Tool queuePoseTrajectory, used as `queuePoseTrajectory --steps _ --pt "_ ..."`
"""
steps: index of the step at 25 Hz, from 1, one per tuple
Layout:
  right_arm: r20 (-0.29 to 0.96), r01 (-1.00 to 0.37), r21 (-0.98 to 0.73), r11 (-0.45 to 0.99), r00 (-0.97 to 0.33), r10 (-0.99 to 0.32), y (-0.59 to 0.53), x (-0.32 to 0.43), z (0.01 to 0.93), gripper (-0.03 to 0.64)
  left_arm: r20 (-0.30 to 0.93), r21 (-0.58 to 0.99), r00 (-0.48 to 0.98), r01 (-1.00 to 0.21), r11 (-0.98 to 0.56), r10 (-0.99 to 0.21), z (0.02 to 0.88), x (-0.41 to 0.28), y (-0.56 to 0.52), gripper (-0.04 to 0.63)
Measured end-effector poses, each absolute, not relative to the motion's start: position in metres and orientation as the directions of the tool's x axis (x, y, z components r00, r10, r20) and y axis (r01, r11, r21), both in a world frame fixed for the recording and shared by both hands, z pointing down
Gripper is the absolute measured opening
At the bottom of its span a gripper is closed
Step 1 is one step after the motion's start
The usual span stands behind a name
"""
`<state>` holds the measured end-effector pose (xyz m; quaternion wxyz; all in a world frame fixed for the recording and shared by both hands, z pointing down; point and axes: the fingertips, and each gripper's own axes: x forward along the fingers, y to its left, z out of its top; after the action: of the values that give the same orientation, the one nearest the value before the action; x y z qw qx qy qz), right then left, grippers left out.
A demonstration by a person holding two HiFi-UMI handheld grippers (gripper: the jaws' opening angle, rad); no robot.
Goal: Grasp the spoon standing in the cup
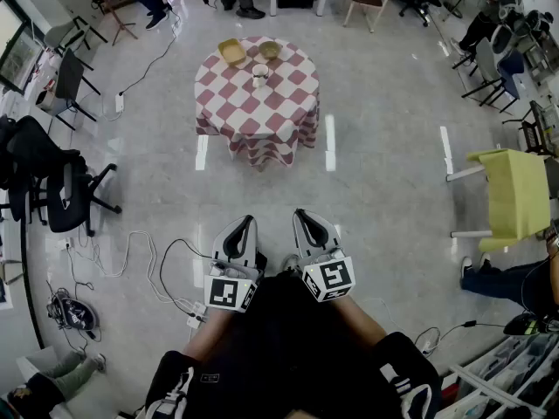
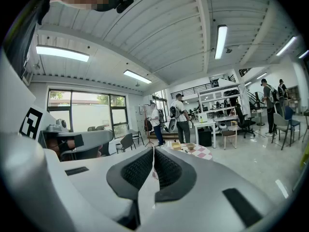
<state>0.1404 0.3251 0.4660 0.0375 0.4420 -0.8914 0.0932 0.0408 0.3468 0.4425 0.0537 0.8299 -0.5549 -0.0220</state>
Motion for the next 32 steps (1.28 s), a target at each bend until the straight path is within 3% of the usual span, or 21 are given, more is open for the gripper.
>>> queuePoseTrajectory --steps 16,32 --pt "0.158 -0.804 -0.144 0.576 -0.594 -0.789 0.309 0.127 0.472 0.028 0.025 0.135 0.4 -0.91 -0.393 -0.916 0.449 0.026 0.329 0.009" --pt "0.146 -0.851 -0.115 0.513 -0.525 -0.838 0.241 0.045 0.468 0.028 0.014 0.163 0.473 -0.87 -0.465 -0.881 0.456 -0.055 0.263 0.009"
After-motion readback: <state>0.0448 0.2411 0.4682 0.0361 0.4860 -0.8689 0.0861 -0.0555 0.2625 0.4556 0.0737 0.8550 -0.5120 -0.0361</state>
